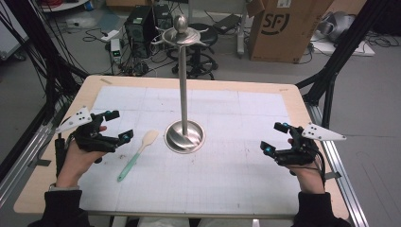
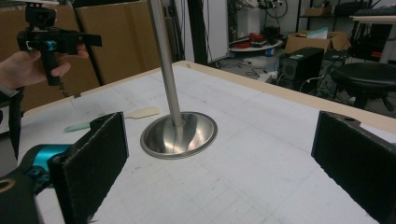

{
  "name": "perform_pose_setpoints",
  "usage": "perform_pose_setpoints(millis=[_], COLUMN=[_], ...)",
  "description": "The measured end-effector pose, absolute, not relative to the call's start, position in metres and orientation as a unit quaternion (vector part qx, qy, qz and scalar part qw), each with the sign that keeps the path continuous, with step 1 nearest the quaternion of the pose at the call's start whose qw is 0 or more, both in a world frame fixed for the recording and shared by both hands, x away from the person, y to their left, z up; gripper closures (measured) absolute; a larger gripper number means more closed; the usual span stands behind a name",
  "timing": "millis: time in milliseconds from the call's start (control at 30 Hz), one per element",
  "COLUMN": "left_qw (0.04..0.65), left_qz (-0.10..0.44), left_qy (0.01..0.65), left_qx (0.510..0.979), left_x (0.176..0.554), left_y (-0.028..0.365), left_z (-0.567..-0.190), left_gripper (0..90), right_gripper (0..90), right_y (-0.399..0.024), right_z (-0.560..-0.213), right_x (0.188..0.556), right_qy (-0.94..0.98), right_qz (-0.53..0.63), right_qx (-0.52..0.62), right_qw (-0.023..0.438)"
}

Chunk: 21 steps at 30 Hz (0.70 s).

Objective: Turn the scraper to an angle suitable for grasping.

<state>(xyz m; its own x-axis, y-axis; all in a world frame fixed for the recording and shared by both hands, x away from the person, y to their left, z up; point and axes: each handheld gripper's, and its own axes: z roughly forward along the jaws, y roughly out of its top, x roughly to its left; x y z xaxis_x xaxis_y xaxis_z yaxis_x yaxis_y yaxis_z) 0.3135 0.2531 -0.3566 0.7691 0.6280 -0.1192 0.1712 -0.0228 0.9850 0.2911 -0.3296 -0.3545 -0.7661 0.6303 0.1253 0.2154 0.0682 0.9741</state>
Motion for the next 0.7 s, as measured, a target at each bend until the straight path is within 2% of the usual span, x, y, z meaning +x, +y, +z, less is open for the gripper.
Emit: perform_pose_setpoints(millis=[400, 567, 633, 700], left_qw=[0.651, 0.636, 0.626, 0.608], left_qz=[0.162, 0.166, 0.17, 0.187], left_qy=[0.293, 0.298, 0.297, 0.3], left_qx=[0.681, 0.692, 0.701, 0.711], left_x=[0.312, 0.313, 0.313, 0.312], left_y=[0.253, 0.246, 0.245, 0.245], left_z=[-0.358, -0.363, -0.367, -0.37], left_gripper=[2.2, 3.2, 19.2, 41.8], right_gripper=[2.8, 2.8, 2.8, 2.8], right_y=[-0.328, -0.329, -0.327, -0.325], right_z=[-0.357, -0.357, -0.358, -0.358], right_x=[0.297, 0.299, 0.299, 0.299], right_qy=[0.714, 0.711, 0.715, 0.719], right_qz=[0.615, 0.615, 0.612, 0.608], right_qx=[0.294, 0.3, 0.298, 0.296], right_qw=[0.161, 0.162, 0.161, 0.16])
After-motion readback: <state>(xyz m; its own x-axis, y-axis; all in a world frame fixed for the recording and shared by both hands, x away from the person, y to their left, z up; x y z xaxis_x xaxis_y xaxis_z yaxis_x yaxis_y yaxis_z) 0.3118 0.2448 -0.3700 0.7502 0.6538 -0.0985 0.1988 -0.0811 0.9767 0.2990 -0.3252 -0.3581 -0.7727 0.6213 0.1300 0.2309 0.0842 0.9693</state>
